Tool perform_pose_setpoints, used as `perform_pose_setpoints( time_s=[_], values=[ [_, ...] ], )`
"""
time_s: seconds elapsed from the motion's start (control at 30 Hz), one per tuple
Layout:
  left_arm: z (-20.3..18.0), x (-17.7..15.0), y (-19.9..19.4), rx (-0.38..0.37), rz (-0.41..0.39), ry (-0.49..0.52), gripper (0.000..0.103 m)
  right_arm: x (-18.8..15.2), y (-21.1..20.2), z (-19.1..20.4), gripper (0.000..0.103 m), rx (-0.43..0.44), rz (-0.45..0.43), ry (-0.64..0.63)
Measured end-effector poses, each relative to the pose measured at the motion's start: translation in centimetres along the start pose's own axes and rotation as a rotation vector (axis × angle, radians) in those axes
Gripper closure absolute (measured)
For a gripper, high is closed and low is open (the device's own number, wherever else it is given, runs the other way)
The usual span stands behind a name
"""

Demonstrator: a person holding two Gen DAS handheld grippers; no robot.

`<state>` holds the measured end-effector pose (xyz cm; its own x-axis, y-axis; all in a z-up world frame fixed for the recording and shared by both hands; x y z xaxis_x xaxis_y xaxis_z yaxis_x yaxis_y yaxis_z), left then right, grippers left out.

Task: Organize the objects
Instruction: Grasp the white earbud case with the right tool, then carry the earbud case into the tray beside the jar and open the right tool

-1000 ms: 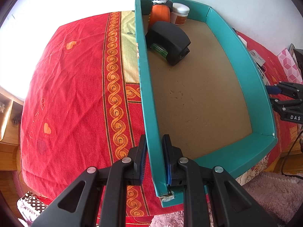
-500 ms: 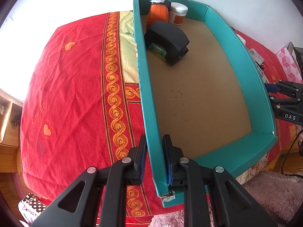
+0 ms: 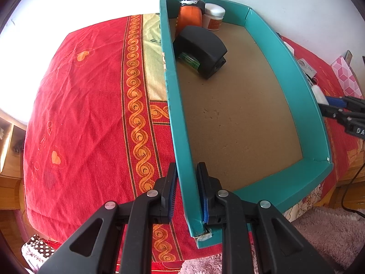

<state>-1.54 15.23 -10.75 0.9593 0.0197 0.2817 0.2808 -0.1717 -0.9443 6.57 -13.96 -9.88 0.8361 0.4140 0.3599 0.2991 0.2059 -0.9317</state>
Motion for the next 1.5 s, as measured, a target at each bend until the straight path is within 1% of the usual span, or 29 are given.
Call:
perform_pose_setpoints(
  time_s=[0.13, 0.17, 0.3, 0.4, 0.57, 0.63, 0.77, 0.9, 1.07, 1.13, 1.33, 1.43, 1.5],
  values=[
    [0.0, 0.0, 0.0, 0.000, 0.000, 0.001, 0.085, 1.0, -1.7, 0.2, 0.058, 0.032, -0.026, 0.019],
    [0.0, 0.0, 0.0, 0.000, 0.000, 0.001, 0.085, 1.7, -2.4, -0.2, 0.058, 0.039, -0.035, 0.015],
    [0.0, -0.1, 0.0, 0.000, 0.000, 0.001, 0.085, 3.0, -3.9, 1.9, 0.058, 0.046, -0.070, -0.036],
    [0.0, -0.1, 0.0, -0.001, -0.002, 0.000, 0.085, 4.3, -3.9, 3.0, 0.058, 0.061, -0.083, -0.055],
    [-0.1, -0.1, 0.0, -0.001, -0.002, 0.002, 0.085, 6.5, -3.5, 4.3, 0.058, 0.120, -0.087, -0.023],
    [-0.1, -0.1, 0.0, -0.001, -0.002, 0.000, 0.085, 7.8, -2.9, 5.1, 0.058, 0.105, -0.094, -0.031],
    [-0.1, -0.1, 0.0, -0.001, -0.001, 0.001, 0.085, 10.4, -0.9, 5.7, 0.058, 0.067, -0.072, -0.025],
    [0.0, -0.2, 0.1, -0.002, -0.001, 0.003, 0.085, 12.7, 2.1, 5.8, 0.058, -0.011, -0.034, -0.032],
    [-0.1, -0.3, 0.1, -0.005, -0.003, 0.006, 0.085, 14.5, 4.9, 5.7, 0.058, -0.079, 0.001, -0.049],
    [-0.1, -0.2, 0.0, -0.005, -0.003, 0.007, 0.085, 15.2, 5.6, 5.9, 0.058, -0.089, -0.007, -0.066],
    [-0.1, -0.2, 0.0, -0.006, -0.005, 0.004, 0.085, 16.7, 7.5, 6.2, 0.058, -0.164, 0.022, -0.119],
    [-0.2, -0.3, 0.0, -0.008, -0.007, -0.001, 0.085, 17.3, 8.6, 6.2, 0.058, -0.186, 0.045, -0.140],
    [-0.1, -0.3, 0.0, -0.009, -0.008, -0.004, 0.085, 17.6, 9.0, 6.3, 0.058, -0.220, 0.044, -0.168]
  ],
)
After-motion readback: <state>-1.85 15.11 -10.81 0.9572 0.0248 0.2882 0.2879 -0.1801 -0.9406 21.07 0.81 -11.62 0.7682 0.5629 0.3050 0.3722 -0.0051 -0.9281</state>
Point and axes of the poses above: each gripper's, at about its wrist camera, not at the fingertips, and y roughly the way its jaws point, z to its left, x to its top, the point moved 4 cm from there along y, roughly the way its jaws point, and after that the axes turned 3 degrees about -x, right-handed, at the moved point
